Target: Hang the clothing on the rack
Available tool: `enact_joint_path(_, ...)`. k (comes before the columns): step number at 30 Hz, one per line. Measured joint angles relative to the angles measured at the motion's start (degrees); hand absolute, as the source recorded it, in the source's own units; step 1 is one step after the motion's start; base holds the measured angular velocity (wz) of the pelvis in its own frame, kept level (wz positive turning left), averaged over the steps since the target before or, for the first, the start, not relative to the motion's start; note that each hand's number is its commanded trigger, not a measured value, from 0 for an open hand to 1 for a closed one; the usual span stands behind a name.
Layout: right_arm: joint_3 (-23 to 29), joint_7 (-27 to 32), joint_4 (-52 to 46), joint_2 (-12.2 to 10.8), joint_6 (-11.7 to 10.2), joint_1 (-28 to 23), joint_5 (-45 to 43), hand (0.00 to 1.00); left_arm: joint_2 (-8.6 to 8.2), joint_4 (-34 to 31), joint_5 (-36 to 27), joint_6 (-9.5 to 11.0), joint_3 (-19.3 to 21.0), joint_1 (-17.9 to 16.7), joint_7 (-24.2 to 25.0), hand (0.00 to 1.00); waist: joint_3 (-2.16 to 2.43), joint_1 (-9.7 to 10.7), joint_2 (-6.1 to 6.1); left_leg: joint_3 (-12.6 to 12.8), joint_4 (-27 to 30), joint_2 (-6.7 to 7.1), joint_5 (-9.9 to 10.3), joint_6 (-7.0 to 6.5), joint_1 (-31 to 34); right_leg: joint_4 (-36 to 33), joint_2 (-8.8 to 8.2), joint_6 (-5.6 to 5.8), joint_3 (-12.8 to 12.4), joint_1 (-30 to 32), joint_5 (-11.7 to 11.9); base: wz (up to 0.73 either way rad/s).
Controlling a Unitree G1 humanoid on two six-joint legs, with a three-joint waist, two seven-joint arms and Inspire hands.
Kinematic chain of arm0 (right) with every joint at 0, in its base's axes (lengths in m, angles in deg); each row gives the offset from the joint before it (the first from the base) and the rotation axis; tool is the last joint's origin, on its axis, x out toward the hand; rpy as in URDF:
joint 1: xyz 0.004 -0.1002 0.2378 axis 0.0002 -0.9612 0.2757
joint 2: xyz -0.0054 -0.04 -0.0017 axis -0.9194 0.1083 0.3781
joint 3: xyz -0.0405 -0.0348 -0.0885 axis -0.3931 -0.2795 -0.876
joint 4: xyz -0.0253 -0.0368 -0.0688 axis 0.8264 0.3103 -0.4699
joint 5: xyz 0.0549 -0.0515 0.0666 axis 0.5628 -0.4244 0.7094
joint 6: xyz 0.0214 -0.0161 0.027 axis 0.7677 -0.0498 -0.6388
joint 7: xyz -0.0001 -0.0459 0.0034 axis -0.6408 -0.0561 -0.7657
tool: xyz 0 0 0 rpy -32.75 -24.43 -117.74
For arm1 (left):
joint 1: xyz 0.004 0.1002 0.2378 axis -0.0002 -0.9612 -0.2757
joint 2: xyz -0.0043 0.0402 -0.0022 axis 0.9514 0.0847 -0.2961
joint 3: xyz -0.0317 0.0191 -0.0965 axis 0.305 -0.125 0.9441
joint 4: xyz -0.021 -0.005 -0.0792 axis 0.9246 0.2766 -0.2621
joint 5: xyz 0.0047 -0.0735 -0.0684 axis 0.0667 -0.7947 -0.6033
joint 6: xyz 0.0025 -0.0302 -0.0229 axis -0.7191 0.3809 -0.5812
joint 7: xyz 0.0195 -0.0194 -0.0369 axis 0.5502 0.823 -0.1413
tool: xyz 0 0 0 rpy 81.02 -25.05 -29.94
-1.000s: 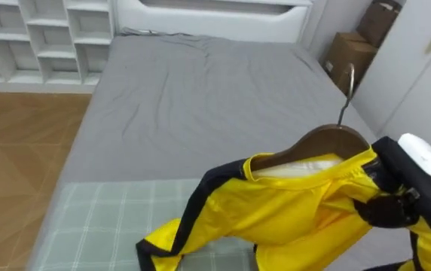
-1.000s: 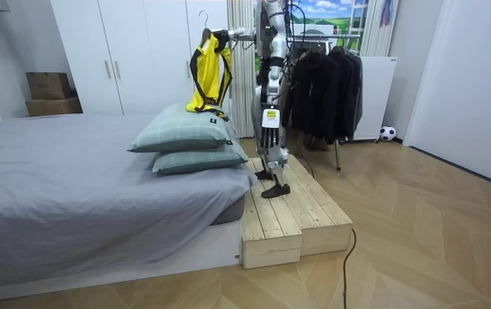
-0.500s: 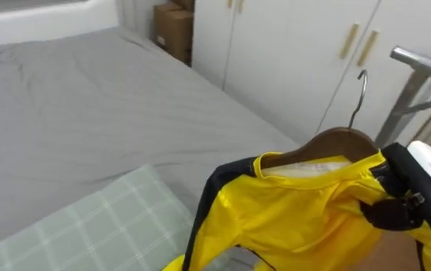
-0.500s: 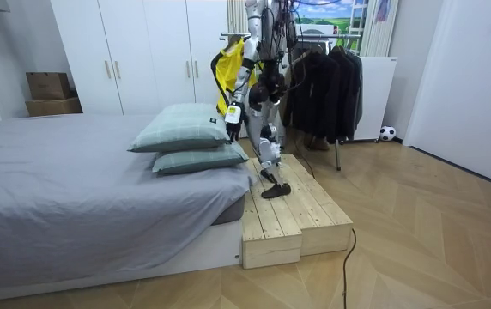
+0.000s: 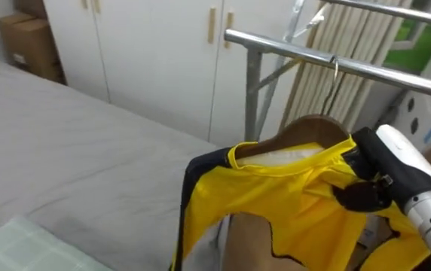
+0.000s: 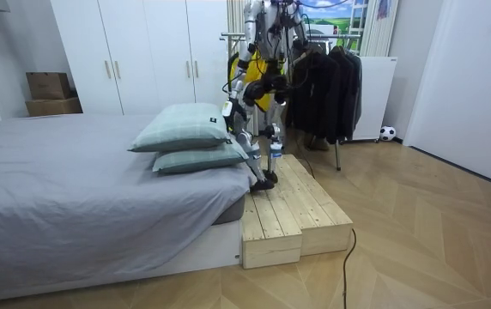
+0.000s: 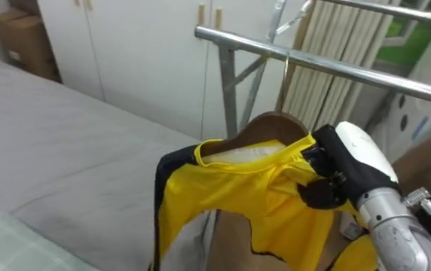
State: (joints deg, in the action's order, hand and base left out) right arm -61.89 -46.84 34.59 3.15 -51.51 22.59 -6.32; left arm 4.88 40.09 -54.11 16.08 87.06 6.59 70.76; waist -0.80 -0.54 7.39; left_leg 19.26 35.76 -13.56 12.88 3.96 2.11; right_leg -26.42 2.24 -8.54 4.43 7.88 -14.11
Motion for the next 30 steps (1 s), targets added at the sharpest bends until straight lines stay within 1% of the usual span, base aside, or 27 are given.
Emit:
enact_joint_path(1, -0.07, 0.04, 0.00, -0.04, -0.04, 0.11, -0.08, 1.00, -0.19, -0.09, -0.05, 0.00, -0.04, -0.02, -0.02, 0.00, 0.08, -0.06, -0.14, -1.17, -1.72, 0.85, 0.01, -0.02, 0.06, 0.32, 0.32, 0.17, -0.81, -0.03, 0.24, -0.72)
enact_joint_path(2, -0.40, 0.27, 0.00, -0.02, -0.05, 0.28, -0.27, 1.00, -0.42, -0.41, -0.41, -0.01, -0.17, 0.00, -0.04, 0.00, 0.10, 0.10, -0.24, -3.26, -5.28, 2.75, 0.03, -0.05, 0.34, 0.94, 0.64, 0.44, -2.46, 0.13, 0.88, -0.66)
enact_joint_path(3, -0.44, 0.27, -0.01, -0.02, -0.10, 0.36, -0.06, 1.00, -0.78, -0.41, -1.10, -0.04, -0.20, 0.02, -0.09, 0.00, 0.11, 0.27, -0.68, -5.35, -9.03, 4.41, 0.01, -0.04, 0.60, 1.89, 1.17, 1.00, -3.58, 0.16, 1.64, -0.63)
enact_joint_path(4, -0.44, 0.27, 0.00, -0.02, -0.09, 0.35, -0.05, 1.00, -1.02, -0.41, -1.17, -0.05, -0.21, 0.01, -0.09, 0.00, 0.12, 0.21, -0.95, -5.99, -11.01, 5.09, -0.01, -0.02, 0.61, 2.34, 1.52, 1.25, -4.46, 0.18, 2.09, -0.71)
enact_joint_path(5, -0.44, 0.29, 0.02, -0.03, -0.06, 0.37, -0.04, 1.00, -1.55, -0.29, -1.42, -0.04, -0.21, -0.03, -0.09, 0.00, 0.09, -0.03, -1.54, -7.53, -14.88, 6.46, -0.05, -0.01, 0.62, 3.23, 2.24, 1.62, -6.15, 0.22, 3.00, -0.81)
enact_joint_path(6, -0.49, 0.29, 0.11, -0.21, -0.06, 0.35, -0.15, 1.00, -2.03, 0.19, -2.61, -0.05, -0.33, -0.16, -0.10, 0.00, 0.12, -0.26, -1.93, -8.67, -16.81, 7.57, -0.84, -0.30, 0.61, 3.68, 2.82, 2.08, -8.06, 0.35, 3.75, -0.85)
enact_joint_path(7, -0.54, 0.30, 0.10, -0.43, -0.07, 0.36, -0.33, 1.00, -2.30, 0.46, -2.93, -0.11, -0.39, -0.35, -0.10, 0.00, 0.17, -0.16, -1.95, -8.53, -17.21, 7.90, -1.14, -0.21, 0.21, 3.78, 2.94, 2.48, -8.80, 0.44, 4.10, -0.61)
enact_joint_path(8, -0.49, 0.68, 0.08, -0.72, -0.07, 0.30, -0.75, 1.00, -2.73, 0.62, -3.73, -0.60, -0.47, -0.35, -0.10, 0.00, 0.33, 0.96, -1.94, -8.03, -17.90, 8.33, -1.41, -0.70, -0.17, 3.91, 2.83, 3.25, -9.26, 0.94, 4.60, -0.38)
enact_joint_path(9, -0.49, 0.87, 0.03, -0.84, -0.06, 0.27, -1.54, 1.00, -2.99, 0.76, -5.41, -0.83, -0.80, -0.45, -0.10, 0.00, 0.32, 1.50, -2.00, -6.83, -18.42, 8.39, -1.33, -0.86, -0.58, 4.64, 2.81, 3.57, -9.71, 1.10, 5.17, -0.31)
enact_joint_path(10, -0.49, 0.87, -0.13, -0.89, -0.06, 0.27, -1.86, 1.00, -3.05, 1.06, -6.22, -0.86, -1.07, -0.47, -0.11, 0.00, 0.30, 1.52, -2.06, -6.39, -18.53, 8.38, -1.17, -0.99, -0.76, 4.89, 2.74, 3.60, -9.68, 1.08, 5.41, -0.38)
enact_joint_path(11, -0.48, 0.88, -0.48, -0.92, -0.06, 0.25, -1.90, 1.00, -3.05, 2.01, -7.49, -0.87, -1.92, -0.47, -0.24, 0.00, 0.32, 1.98, -2.02, -5.32, -18.47, 8.46, -0.86, -1.36, -0.93, 5.09, 2.73, 3.58, -9.70, 1.11, 5.72, -0.30)
enact_joint_path(12, -0.31, 0.93, -0.64, -0.92, -0.06, 0.16, -1.87, 1.00, -3.07, 2.78, -7.92, -0.87, -2.57, -0.47, -0.41, 0.00, 0.39, 2.55, -1.92, -5.04, -18.48, 8.62, -0.74, -1.58, -1.14, 5.34, 2.76, 3.49, -10.03, 0.89, 5.91, -0.22)
enact_joint_path(13, -0.23, 1.04, -0.66, -0.92, -0.06, 0.14, -1.92, 1.00, -3.07, 3.08, -7.93, -0.88, -2.93, -0.48, -0.41, 0.00, 0.41, 2.66, -1.91, -4.92, -18.46, 8.63, -0.67, -1.70, -1.26, 5.56, 2.83, 3.54, -10.46, 0.72, 5.97, -0.11)
enact_joint_path(16, -0.21, 2.36, -1.09, -1.24, -0.03, 0.13, -2.68, 1.00, -3.07, 3.34, -7.90, -1.12, -2.89, -0.43, -0.41, 0.00, 0.34, 3.03, -2.11, -4.28, -17.86, 8.49, -0.20, -1.94, -1.30, 5.73, 3.02, 3.64, -11.13, 0.73, 5.96, -0.09)
enact_joint_path(17, -0.31, 2.79, -1.28, -1.37, -0.01, 0.12, -2.73, 1.00, -3.07, 3.34, -7.90, -1.14, -2.86, -0.43, -0.41, 0.00, 0.29, 2.98, -2.31, -4.09, -17.75, 8.42, 0.10, -2.35, -1.33, 5.75, 3.27, 3.68, -11.71, 0.76, 5.94, -0.13)
enact_joint_path(19, -0.27, 3.01, -1.64, -1.99, -0.01, 0.03, -3.46, 1.00, -3.07, 3.37, -7.87, -1.14, -2.54, -0.33, -0.41, 0.00, 0.18, 2.98, -2.59, -3.62, -17.83, 8.31, 0.28, -2.14, -1.52, 5.76, 3.62, 3.87, -12.63, 0.81, 5.82, -0.18)
enact_joint_path(20, -0.21, 3.08, -1.92, -2.64, 0.00, -0.05, -4.33, 1.00, -3.16, 3.69, -7.87, -1.13, -1.97, -0.16, -0.41, 0.00, 0.09, 2.45, -3.01, -2.64, -18.21, 8.11, 0.30, -2.15, -1.93, 5.80, 3.87, 3.90, -13.29, 0.90, 5.81, -0.41)
enact_joint_path(21, -0.21, 3.57, -2.08, -3.23, -0.01, -0.04, -5.06, 1.00, -3.34, 3.72, -7.87, -1.12, -1.22, -0.12, -0.41, 0.00, 0.16, 1.52, -3.25, -1.35, -18.53, 7.93, 0.39, -2.01, -2.40, 5.80, 4.03, 3.93, -13.81, 1.11, 5.87, -0.42)
enact_joint_path(23, -0.24, 4.73, -2.08, -4.28, 0.23, -0.08, -5.36, 1.00, -3.34, 3.70, -7.87, -1.11, -0.57, -0.03, -0.41, 0.00, 0.36, 1.57, -3.75, -0.99, -18.63, 7.80, 0.46, -1.86, -2.53, 5.74, 4.14, 3.54, -13.86, 1.15, 6.09, -0.17)
enact_joint_path(24, -0.24, 5.30, -2.09, -4.33, 0.28, -0.07, -5.38, 1.00, -3.33, 3.66, -7.88, -1.10, -0.02, 0.29, -0.49, 0.00, 0.45, 1.56, -3.96, -0.83, -18.87, 7.80, 0.45, -1.83, -2.68, 5.77, 4.19, 3.53, -13.81, 1.12, 6.10, 0.00)
enact_joint_path(26, -0.28, 6.26, -2.12, -4.34, 0.27, -0.02, -5.45, 1.00, -3.31, 3.34, -7.87, -1.10, 0.46, 0.96, -0.84, 0.00, 0.50, 1.53, -4.03, -0.80, -19.35, 7.82, 0.41, -1.78, -2.79, 6.34, 4.28, 3.46, -14.03, 0.92, 6.16, 0.00)
enact_joint_path(28, -0.34, 6.71, -2.12, -4.42, 0.30, -0.04, -5.88, 1.00, -3.27, 2.72, -7.85, -1.02, 0.62, 1.27, -1.05, 0.00, 0.55, 1.42, -4.08, -0.72, -19.92, 7.61, 0.31, -1.62, -2.93, 7.56, 4.61, 3.38, -14.39, 0.51, 6.70, -0.10)
enact_joint_path(30, -0.30, 6.71, -2.14, -4.58, 0.67, -0.07, -6.16, 1.00, -3.27, 2.56, -7.82, -0.88, 2.26, 1.60, -1.67, 0.00, 0.63, 1.26, -3.96, -0.41, -20.73, 7.37, 0.18, -1.38, -3.60, 8.91, 4.96, 3.24, -14.75, -0.27, 7.19, -0.11)
